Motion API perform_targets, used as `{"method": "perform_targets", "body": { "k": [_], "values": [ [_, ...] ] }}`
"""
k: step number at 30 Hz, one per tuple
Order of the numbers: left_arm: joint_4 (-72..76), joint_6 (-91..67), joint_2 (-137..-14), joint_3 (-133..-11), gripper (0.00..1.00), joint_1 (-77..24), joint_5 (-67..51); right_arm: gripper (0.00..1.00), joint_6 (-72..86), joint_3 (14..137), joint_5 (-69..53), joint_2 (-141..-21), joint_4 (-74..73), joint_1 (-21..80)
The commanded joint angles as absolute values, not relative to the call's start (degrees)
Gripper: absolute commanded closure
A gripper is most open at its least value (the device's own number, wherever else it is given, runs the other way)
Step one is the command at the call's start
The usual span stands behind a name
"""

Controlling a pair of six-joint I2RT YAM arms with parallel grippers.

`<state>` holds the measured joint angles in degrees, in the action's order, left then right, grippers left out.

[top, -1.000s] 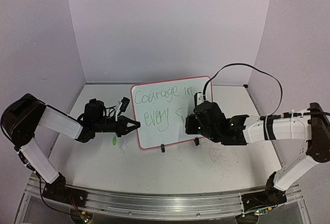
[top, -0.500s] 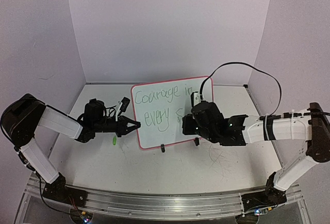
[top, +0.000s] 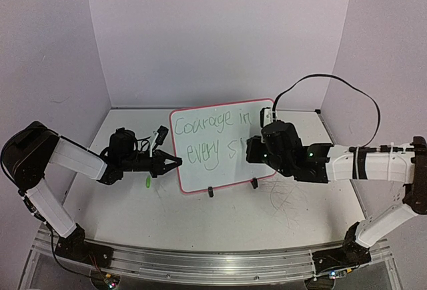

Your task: Write a sentence on the whiteboard

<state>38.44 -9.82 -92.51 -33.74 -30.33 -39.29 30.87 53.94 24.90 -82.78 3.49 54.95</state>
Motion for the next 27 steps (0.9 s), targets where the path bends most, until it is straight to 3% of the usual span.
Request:
{"method": "perform_targets", "body": {
  "k": [1,27],
  "values": [
    [37.8,-6.2,-91.1,-35.4,1.0,-29.9,-33.0,1.0,29.1,57.5,27.4,-84.0,4.8,54.6],
    [37.7,-6.2,-91.2,-35.7,1.0,-29.9,-33.0,1.0,32.3,53.1,23.3,-86.1,4.0,54.6]
  ]
}}
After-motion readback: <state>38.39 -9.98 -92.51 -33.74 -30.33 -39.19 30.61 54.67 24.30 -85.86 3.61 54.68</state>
